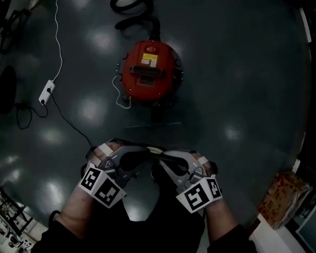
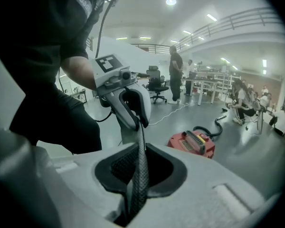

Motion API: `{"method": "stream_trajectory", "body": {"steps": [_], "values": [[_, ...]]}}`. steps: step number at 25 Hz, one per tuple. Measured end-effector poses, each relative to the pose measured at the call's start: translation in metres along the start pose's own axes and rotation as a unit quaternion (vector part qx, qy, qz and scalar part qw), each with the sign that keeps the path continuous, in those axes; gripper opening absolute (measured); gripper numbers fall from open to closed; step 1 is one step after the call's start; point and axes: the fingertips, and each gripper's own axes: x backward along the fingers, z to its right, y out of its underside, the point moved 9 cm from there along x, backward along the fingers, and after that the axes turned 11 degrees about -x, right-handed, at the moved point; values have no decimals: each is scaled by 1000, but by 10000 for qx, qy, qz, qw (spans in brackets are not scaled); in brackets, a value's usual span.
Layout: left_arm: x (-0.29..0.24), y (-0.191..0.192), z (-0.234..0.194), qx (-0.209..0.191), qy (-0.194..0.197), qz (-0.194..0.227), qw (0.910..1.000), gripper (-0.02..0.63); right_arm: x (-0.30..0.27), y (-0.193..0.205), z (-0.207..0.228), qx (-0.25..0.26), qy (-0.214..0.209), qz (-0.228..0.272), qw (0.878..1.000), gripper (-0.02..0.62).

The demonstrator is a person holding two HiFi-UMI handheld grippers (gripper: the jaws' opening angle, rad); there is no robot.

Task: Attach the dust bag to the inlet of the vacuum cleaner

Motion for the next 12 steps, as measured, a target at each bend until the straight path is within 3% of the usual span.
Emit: {"method": "stream_trajectory", "body": {"steps": [7,12], "values": [[-51,70,9,58,24,0,10000,55,-57,59,22,34,21,-136,9999,35],[-84,112,9,-138,-70,-21,9999,55,-92,93,41,161,117,-196,9996,35]]}}
